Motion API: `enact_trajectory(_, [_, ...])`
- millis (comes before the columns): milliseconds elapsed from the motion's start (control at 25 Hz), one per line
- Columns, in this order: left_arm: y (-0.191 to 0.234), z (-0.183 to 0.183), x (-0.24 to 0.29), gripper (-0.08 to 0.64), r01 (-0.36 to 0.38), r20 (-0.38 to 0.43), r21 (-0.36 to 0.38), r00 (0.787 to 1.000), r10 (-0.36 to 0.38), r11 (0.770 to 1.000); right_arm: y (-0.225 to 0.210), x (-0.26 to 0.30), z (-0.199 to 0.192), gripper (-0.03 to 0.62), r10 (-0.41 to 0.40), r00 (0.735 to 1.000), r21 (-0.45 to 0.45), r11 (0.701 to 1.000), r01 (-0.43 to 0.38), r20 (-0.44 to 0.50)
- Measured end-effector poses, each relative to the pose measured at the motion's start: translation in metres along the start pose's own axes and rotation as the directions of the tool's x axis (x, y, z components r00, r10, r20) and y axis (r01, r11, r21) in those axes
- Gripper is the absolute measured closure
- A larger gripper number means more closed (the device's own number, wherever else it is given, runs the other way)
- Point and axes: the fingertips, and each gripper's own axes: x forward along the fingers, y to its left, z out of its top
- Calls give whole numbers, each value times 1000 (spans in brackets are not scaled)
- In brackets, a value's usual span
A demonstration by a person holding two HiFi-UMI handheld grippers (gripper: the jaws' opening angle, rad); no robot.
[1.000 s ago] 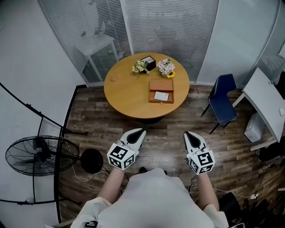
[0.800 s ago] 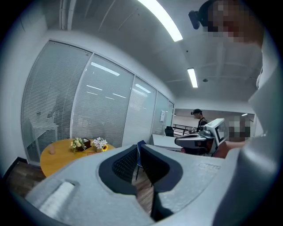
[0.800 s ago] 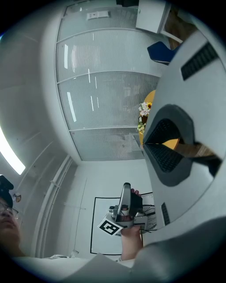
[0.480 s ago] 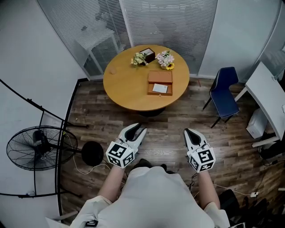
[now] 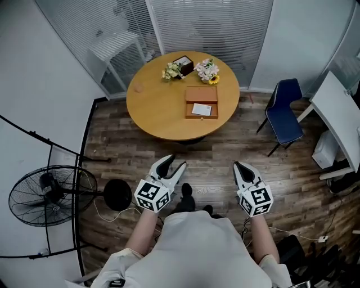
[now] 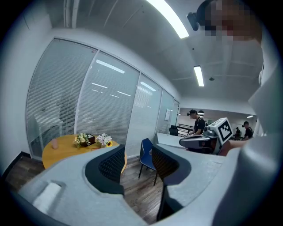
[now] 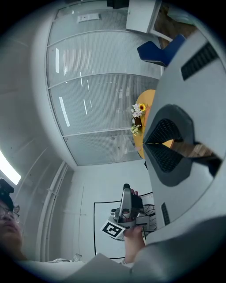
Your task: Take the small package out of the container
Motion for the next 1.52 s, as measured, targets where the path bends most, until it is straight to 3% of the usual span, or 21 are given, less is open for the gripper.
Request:
enact_trajectory(440, [102, 6, 56, 370, 59, -42, -4, 997, -60, 998, -7, 90, 30, 588, -54, 998, -15, 998, 53, -35])
enact_trajectory(720, [156, 13, 86, 371, 130, -59, 12, 990, -129, 991, -13, 140, 36, 588, -128, 990, -27, 992, 127, -63])
enact_trajectory(1160, [194, 18, 111, 371, 179, -63, 13, 982, -178, 984, -23, 178, 39, 588, -196, 979, -18, 981, 195, -61])
enact_trajectory(1520, [212, 16, 139, 371, 151, -72, 2, 986, -151, 989, -53, 215, 35, 588, -181, 981, 8, 983, 182, -74])
